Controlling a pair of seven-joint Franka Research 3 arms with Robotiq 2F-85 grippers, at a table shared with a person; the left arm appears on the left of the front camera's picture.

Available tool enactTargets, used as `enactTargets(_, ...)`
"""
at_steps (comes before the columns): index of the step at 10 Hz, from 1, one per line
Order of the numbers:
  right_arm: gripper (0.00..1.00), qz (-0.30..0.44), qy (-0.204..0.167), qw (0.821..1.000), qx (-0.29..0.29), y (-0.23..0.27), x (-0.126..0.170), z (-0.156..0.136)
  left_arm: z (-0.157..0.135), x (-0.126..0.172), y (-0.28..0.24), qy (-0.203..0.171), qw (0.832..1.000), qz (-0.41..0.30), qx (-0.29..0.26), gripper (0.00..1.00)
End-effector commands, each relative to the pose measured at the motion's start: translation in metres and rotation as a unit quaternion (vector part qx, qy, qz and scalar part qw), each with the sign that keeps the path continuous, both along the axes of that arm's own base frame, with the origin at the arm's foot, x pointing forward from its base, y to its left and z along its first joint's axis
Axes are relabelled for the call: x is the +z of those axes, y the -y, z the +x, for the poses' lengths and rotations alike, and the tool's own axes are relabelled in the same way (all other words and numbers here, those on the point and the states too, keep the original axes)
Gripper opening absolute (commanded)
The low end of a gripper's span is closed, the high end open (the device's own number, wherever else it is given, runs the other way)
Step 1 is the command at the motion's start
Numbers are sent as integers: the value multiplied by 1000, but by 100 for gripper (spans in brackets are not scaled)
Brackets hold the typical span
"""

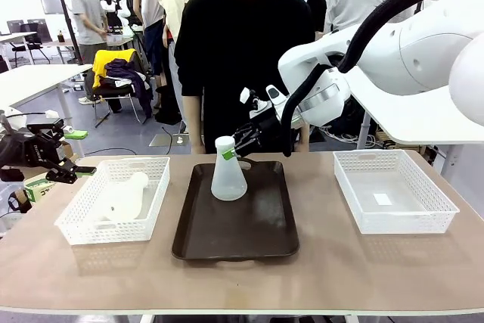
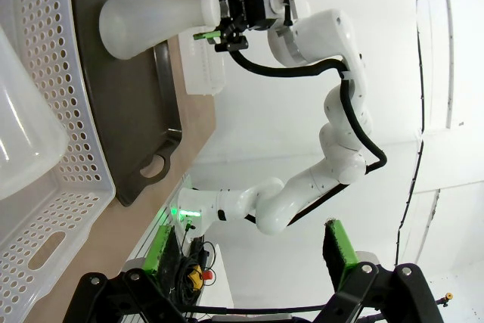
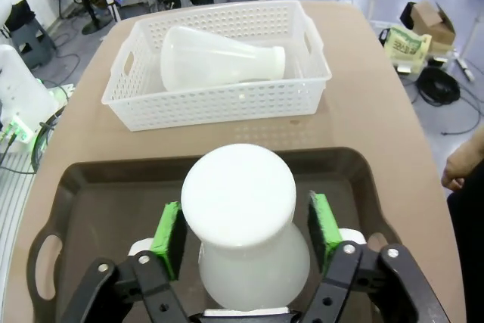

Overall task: Prepare the laboratory tools.
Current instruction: Place the picked Big flask upright in the Handle tray as instructed by the person.

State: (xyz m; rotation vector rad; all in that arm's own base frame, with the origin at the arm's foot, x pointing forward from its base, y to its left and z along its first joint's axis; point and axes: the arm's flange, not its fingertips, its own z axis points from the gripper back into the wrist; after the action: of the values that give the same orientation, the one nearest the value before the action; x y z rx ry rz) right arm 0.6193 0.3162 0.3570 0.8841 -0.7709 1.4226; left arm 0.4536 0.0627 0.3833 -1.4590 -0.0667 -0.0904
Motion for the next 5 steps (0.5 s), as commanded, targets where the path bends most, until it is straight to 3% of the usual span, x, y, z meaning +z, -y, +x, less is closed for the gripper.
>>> enactTargets(1,100,-14,9,1000,-10,13,-1,-16,-1,2,-1,2,1000,-2,1,100)
enactTargets(5,100,-52,-3,999,-15,36,13,-26,-1,2,-1,2,1000,-2,1,100)
